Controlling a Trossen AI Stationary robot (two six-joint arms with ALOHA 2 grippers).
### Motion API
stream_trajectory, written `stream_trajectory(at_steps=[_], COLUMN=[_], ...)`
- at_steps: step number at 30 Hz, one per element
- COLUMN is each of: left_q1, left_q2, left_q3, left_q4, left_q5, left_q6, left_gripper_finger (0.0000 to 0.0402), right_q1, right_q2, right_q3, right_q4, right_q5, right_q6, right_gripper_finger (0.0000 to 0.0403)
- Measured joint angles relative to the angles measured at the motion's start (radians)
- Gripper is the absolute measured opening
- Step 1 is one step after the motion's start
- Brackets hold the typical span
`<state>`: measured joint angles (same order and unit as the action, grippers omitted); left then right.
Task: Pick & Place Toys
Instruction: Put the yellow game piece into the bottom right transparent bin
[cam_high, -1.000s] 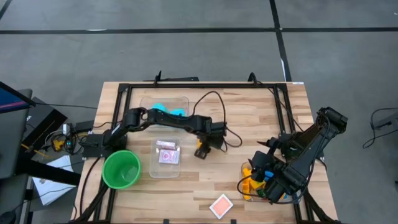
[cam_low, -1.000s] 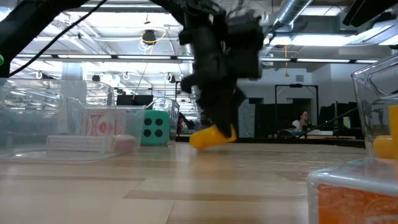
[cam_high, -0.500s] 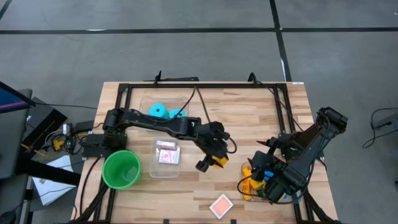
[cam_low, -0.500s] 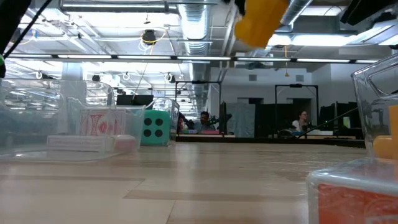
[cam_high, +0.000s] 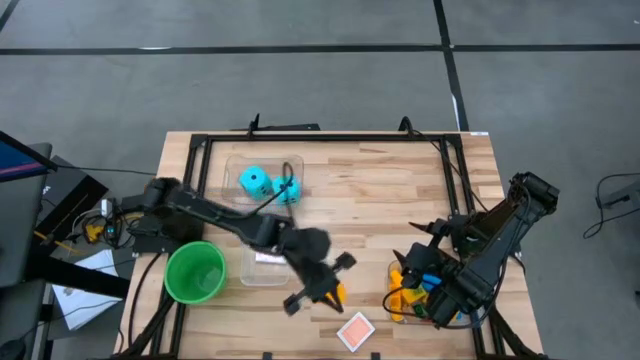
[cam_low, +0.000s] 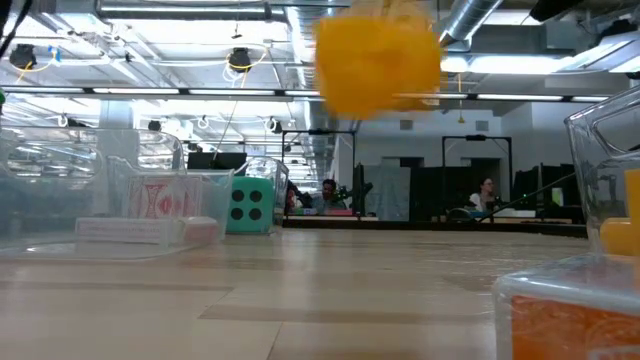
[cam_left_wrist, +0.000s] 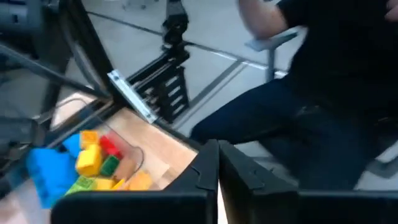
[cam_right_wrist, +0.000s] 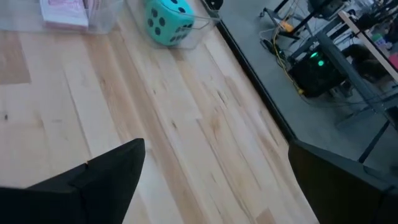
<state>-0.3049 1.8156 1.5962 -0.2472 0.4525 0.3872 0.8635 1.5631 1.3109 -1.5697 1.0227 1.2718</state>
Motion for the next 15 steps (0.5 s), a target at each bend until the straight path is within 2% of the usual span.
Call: stream_trajectory(at_steps=[4,8,10,15], left_q1=[-0.017,-0.018,-0.015,-0.012], left_q2=[-0.104,-0.221,-0.279,-0.4], left_q3=[-0.138,-0.289,-0.37,-0.562], left_q4=[0.034,0.09,0.153,0.334], left_q5=[-0.2,-0.34,-0.391,-0.435], left_q6=[-0.001,-0.057,-0.095,-0.121], left_gripper_finger=[0.0022,0.0041,0.0051,0.008], right_q1=[0.0,-0.001,-0.003,-0.003], right_q2=[0.0,0.0,0.0,0.0], right_q3=[0.0,0.0,0.0,0.0], right_q4=[0.002,-0.001,-0.001,-0.001], right_q5=[0.0,0.0,0.0,0.0], right_q6=[0.003,0.002,0.002,0.002], right_gripper_finger=[0.0388,0.0388,0.0388,0.0388])
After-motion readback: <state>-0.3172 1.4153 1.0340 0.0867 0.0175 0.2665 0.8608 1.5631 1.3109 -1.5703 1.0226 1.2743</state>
